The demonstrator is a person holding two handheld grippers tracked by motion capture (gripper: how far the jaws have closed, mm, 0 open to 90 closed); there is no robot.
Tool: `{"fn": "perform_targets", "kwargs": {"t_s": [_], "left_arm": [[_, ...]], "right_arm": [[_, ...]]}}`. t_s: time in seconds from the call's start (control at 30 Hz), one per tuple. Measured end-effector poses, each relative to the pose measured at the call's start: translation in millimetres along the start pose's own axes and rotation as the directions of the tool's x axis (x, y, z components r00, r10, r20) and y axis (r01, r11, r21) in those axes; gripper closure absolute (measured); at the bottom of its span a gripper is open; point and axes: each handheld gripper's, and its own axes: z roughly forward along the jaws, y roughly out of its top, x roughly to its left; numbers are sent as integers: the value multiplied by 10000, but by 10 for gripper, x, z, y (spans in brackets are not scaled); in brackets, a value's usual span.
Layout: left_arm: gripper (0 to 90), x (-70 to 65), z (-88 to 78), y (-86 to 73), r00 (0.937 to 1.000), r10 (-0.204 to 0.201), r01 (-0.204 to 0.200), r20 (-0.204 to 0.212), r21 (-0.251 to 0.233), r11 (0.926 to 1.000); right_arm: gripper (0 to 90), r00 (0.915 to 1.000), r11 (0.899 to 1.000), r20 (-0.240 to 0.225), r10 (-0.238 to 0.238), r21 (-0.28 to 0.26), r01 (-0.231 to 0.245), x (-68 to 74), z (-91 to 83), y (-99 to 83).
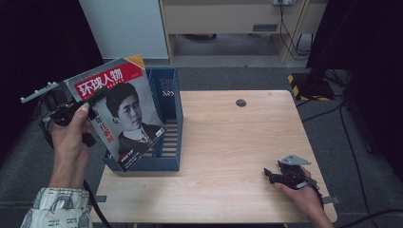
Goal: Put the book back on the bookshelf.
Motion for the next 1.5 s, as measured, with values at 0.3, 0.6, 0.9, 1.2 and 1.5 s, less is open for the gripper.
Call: {"fn": "perform_targets", "kwargs": {"t_s": [0.3,0.6,0.9,1.2,1.5], "left_arm": [[866,97,-81,21,9997,4,-7,-239,-116,9999],[866,152,-156,23,9993,61,-64,-361,-103,9999],[866,247,-203,22,9987,-17,9,-507,-163,9999],[866,316,-295,18,9968,207,-206,-777,28,9998],[866,424,-391,69,9941,153,-160,-1075,-57,9999]], "right_arm": [[296,10000,10000,1,-1,-2,1,0,0,0],[296,10000,10000,1,2,-1,-2,0,0,0],[297,10000,10000,-1,-3,-2,3,0,0,0],[303,10000,10000,-35,-75,-7,75,-3,-1,0],[303,10000,10000,-40,-37,-7,37,-1,1,2]]}}
